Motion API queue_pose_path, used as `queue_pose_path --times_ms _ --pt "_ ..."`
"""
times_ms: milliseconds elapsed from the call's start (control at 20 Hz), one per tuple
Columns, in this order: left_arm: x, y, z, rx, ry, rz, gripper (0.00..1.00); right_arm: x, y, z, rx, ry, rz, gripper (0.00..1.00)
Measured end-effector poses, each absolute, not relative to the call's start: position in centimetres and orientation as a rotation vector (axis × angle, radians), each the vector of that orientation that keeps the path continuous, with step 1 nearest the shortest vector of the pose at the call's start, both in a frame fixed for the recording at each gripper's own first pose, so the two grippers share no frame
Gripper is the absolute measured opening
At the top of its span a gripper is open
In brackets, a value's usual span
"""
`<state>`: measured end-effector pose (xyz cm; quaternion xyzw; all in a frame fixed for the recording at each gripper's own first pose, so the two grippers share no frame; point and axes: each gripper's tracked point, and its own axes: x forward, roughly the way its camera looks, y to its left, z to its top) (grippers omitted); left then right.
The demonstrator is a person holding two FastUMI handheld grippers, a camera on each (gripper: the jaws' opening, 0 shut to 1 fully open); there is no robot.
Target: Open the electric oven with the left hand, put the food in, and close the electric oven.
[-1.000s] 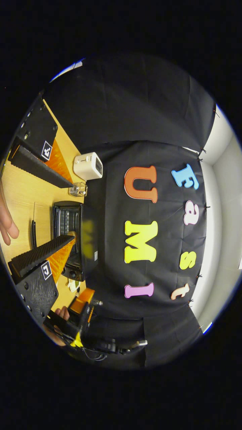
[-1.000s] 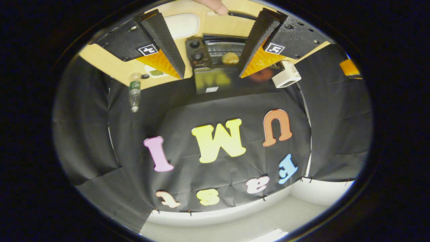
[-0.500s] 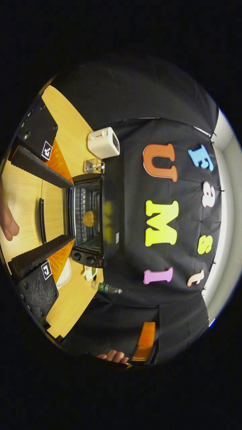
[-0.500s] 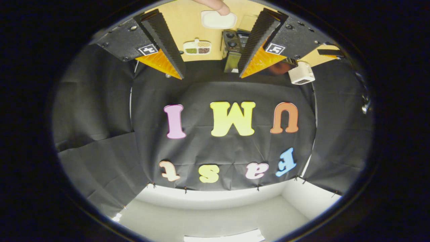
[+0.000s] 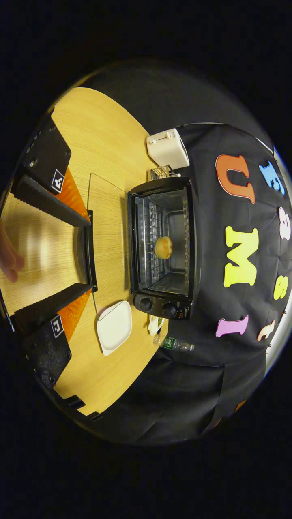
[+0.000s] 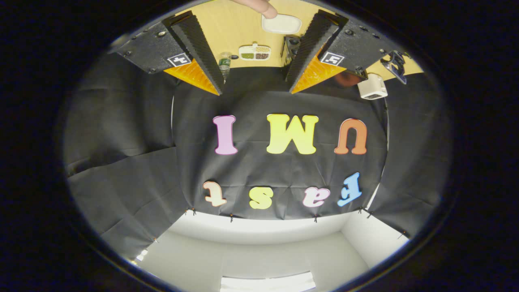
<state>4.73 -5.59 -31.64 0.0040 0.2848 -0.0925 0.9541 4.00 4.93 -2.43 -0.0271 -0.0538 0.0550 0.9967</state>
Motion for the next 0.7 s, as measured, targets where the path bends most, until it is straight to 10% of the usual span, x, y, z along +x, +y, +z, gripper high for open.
queue_pose_path --times_ms 700 --pt "6.7 -5.9 -36.4 -0.016 0.697 -0.138 0.93 3.9 2.9 -3.3 0.034 -0.126 0.104 0.94"
